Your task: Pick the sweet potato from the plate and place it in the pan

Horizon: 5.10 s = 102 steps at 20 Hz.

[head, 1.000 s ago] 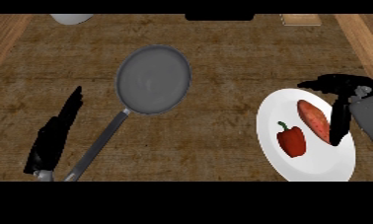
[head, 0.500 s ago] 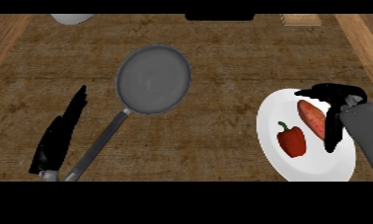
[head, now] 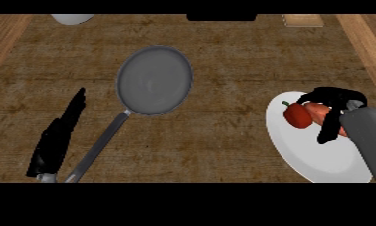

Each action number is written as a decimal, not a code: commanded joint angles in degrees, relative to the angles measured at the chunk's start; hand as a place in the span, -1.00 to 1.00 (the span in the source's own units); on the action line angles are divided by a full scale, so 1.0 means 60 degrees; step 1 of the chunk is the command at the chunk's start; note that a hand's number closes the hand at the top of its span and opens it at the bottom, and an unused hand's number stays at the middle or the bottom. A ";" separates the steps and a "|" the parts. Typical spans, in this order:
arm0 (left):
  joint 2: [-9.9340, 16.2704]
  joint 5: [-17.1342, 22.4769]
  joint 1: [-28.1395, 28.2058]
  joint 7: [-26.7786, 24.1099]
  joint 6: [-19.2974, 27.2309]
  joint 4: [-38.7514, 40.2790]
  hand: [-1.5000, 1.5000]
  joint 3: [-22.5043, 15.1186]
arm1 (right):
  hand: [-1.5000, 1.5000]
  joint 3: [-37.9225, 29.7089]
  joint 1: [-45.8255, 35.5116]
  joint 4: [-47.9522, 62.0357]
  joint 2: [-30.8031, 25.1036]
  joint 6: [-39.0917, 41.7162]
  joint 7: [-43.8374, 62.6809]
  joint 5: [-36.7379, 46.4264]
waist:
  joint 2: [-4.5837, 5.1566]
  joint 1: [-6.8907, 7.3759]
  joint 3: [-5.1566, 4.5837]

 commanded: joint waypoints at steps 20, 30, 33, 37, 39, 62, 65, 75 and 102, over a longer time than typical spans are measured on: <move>0.0024 -0.0058 0.0371 0.0018 -0.0159 0.0092 0.00 0.0516 | 1.00 -0.0678 0.1915 -0.3531 0.3167 -0.5093 0.4801 0.2029 | -0.0302 -0.0573 -0.0027; -0.0137 -0.0185 0.0286 0.0266 -0.0171 -0.0323 0.00 0.0203 | 1.00 0.2872 0.1193 -0.7734 0.4106 -0.7195 0.6985 0.6678 | -0.0150 -0.0192 0.0012; -0.0077 -0.0013 0.0213 0.0089 -0.0390 -0.0237 0.00 0.0281 | 1.00 0.3414 0.0455 -0.7661 0.4973 -0.7009 0.7701 0.7566 | -0.0028 -0.0025 0.0022; -0.0018 -0.0093 -0.0221 -0.0518 -0.0398 0.0609 0.00 0.0500 | 1.00 0.3017 -0.1529 -0.6109 0.5138 -0.7495 0.7750 0.6643 | 0.0040 0.0090 0.0025; -0.0253 -0.0264 -0.0398 0.0797 -0.0339 -0.0498 0.00 0.0027 | 1.00 0.3310 -0.1838 -0.4955 0.5146 -0.8871 0.7995 0.6138 | 0.0060 0.0220 0.0035; -0.0508 -0.0452 -0.1212 0.0076 -0.0700 0.0123 0.00 -0.0506 | 1.00 0.2176 -0.5208 0.3075 0.5161 -1.2362 0.5188 -0.0676 | 0.0524 0.1549 0.0051; -0.0334 -0.0509 -0.1134 -0.0074 -0.0716 0.0259 0.00 -0.0385 | -1.00 0.1519 -0.4809 0.3163 0.5161 -1.3020 0.4870 -0.1816 | 0.0544 0.1601 0.0062; -0.0506 -0.0610 -0.1219 0.0006 -0.0549 0.0316 0.00 -0.0437 | -1.00 0.1065 -0.5346 0.3196 0.5161 -1.6435 0.2273 -0.3014 | 0.0433 0.1403 0.0058; -0.0244 -0.0161 -0.0406 0.0431 -0.0539 -0.0091 0.00 0.0705 | -1.00 0.1561 0.1850 -0.3513 0.3133 -1.8196 -0.0311 -0.3899 | -0.0043 -0.0249 0.0025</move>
